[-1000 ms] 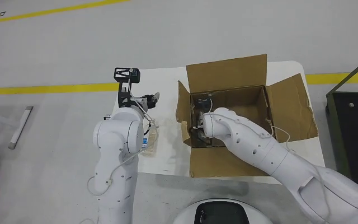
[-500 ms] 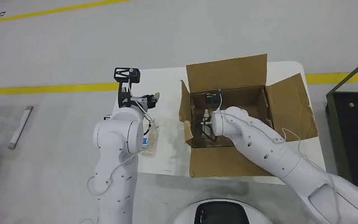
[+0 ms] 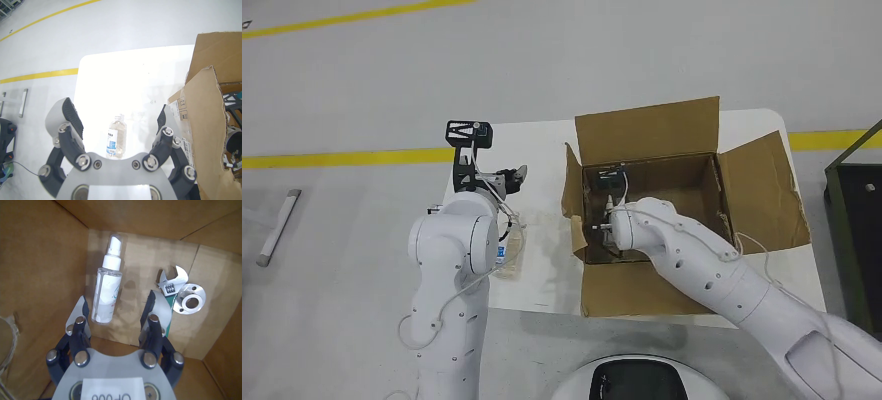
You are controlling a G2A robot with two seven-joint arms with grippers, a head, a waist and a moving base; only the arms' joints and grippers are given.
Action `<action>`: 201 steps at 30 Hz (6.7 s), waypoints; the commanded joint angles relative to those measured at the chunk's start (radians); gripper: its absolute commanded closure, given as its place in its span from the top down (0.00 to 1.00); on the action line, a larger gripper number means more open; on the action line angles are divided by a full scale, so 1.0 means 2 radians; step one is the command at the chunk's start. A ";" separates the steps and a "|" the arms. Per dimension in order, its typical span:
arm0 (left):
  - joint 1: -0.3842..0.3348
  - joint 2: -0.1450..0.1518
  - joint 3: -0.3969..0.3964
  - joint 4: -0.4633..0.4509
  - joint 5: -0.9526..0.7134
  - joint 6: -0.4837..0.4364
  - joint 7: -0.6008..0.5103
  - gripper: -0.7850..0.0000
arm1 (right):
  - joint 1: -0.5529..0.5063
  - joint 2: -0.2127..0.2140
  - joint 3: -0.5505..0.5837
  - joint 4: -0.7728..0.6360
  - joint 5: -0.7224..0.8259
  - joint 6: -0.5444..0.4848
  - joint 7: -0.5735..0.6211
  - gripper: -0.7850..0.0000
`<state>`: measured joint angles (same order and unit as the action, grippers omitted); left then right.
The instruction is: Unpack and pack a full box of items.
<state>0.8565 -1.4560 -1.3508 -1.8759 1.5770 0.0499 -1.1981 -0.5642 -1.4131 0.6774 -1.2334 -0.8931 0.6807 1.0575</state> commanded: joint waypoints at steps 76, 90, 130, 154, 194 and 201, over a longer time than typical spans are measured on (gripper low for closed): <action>0.000 0.000 0.000 0.000 0.000 0.000 0.000 1.00 | -0.288 0.033 0.354 -0.384 -0.006 -0.135 0.015 0.00; 0.000 0.000 0.000 0.000 0.000 0.000 0.000 1.00 | -0.365 0.046 0.512 -0.525 0.032 -0.171 -0.018 0.00; 0.000 0.000 0.000 0.000 0.000 0.000 0.000 1.00 | -0.588 0.057 0.548 -0.448 -0.209 -0.264 0.027 0.00; 0.000 0.000 0.000 0.000 0.000 0.000 0.000 1.00 | -0.526 0.060 0.512 -0.394 -0.229 -0.259 0.052 0.42; 0.000 0.000 0.000 0.000 0.000 0.000 0.000 1.00 | -0.378 0.060 0.394 -0.558 -0.342 -0.209 -0.021 0.00; 0.000 0.000 0.000 0.000 0.000 0.000 0.000 1.00 | -0.323 0.050 0.256 -0.497 -0.448 -0.233 0.102 0.00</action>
<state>0.8565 -1.4560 -1.3508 -1.8759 1.5770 0.0499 -1.1981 -1.2314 -1.3099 1.2222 -2.2765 -1.7627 0.2074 1.2329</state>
